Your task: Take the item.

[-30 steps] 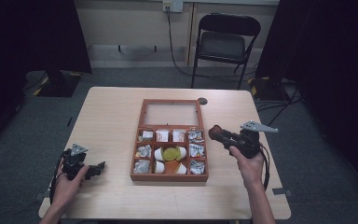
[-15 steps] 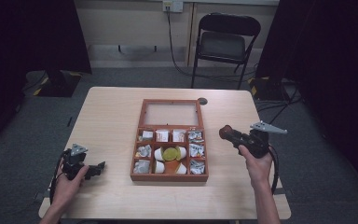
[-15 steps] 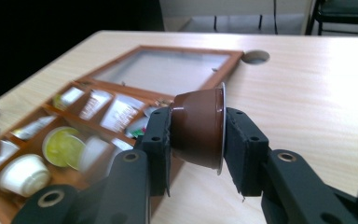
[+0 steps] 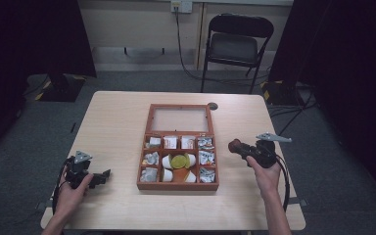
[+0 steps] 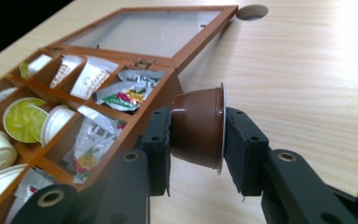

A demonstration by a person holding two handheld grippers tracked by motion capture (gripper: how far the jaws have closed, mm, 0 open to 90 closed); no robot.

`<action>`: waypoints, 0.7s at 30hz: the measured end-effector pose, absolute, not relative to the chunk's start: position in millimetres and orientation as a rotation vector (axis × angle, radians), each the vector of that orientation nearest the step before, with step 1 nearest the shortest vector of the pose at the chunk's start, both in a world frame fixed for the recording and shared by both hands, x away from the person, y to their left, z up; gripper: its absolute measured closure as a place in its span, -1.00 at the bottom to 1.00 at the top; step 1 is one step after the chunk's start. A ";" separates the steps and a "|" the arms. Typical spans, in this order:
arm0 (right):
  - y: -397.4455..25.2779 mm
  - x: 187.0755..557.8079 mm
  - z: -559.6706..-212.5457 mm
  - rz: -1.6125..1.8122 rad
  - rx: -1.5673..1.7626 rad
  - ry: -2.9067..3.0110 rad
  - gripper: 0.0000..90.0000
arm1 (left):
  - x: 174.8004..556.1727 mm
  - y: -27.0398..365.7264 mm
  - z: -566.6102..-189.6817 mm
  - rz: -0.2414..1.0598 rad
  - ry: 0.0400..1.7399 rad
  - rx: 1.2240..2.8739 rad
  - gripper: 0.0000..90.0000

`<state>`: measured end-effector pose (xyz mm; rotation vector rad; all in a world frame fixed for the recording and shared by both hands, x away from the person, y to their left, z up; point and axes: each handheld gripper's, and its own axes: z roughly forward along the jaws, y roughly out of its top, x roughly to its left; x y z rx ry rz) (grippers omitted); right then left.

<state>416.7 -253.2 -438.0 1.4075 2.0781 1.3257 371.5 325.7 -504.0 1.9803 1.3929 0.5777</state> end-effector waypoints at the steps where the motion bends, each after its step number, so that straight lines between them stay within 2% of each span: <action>1: -253.2 416.7 -438.0 1.326 1.408 2.078 0.41 | 371.5 325.7 -504.0 0.578 1.393 1.980 -1.00; 21: -247.3 423.4 -463.6 1.154 1.422 2.180 0.40 | 371.4 325.6 -504.0 0.577 1.394 1.979 -1.00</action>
